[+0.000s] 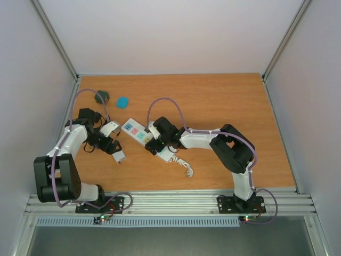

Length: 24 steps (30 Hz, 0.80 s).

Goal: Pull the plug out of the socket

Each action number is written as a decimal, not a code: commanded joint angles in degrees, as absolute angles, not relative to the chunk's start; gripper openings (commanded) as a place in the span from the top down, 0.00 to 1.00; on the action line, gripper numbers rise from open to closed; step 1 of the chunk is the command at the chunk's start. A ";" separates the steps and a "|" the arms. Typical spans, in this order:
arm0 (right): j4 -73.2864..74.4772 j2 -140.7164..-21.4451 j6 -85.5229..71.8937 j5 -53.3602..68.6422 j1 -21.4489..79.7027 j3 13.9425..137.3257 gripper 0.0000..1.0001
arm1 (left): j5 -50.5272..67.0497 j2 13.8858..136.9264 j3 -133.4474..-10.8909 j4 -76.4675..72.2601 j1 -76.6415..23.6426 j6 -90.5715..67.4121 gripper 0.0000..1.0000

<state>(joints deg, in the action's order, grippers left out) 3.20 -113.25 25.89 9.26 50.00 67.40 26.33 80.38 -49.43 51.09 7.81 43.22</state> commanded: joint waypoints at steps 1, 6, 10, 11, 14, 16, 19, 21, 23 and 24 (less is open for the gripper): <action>6.20 -114.73 26.97 7.71 51.00 68.92 0.09 | 27.25 77.75 -51.56 50.11 8.17 42.42 0.11; 7.82 -113.98 27.33 6.54 49.61 67.96 0.24 | 27.43 77.22 -52.28 50.56 8.17 42.04 0.09; 8.68 -111.42 26.69 7.25 46.32 65.31 0.33 | 27.75 77.16 -52.79 50.53 8.16 41.76 0.08; 8.76 -110.71 26.48 7.48 45.32 64.47 0.34 | 27.84 77.14 -52.88 50.43 8.17 41.71 0.08; 9.47 -108.93 26.14 8.56 42.07 62.33 0.34 | 28.12 77.40 -53.20 50.12 8.16 41.37 0.08; 9.93 -107.82 26.01 9.26 39.61 61.00 0.35 | 28.32 77.67 -53.42 50.01 8.16 41.16 0.07; 10.07 -105.68 26.78 9.45 35.92 58.73 0.35 | 28.46 78.01 -53.82 49.71 8.13 40.90 0.07; 10.11 -104.11 27.75 9.45 33.04 57.19 0.35 | 28.70 78.20 -54.02 49.61 8.17 40.58 0.06; 10.26 -102.66 28.87 9.49 29.22 55.73 0.35 | 28.87 78.25 -54.18 49.44 8.17 40.37 0.03; 10.19 -101.83 29.65 9.32 27.67 55.13 0.34 | 28.98 78.28 -54.27 49.40 8.17 40.30 0.01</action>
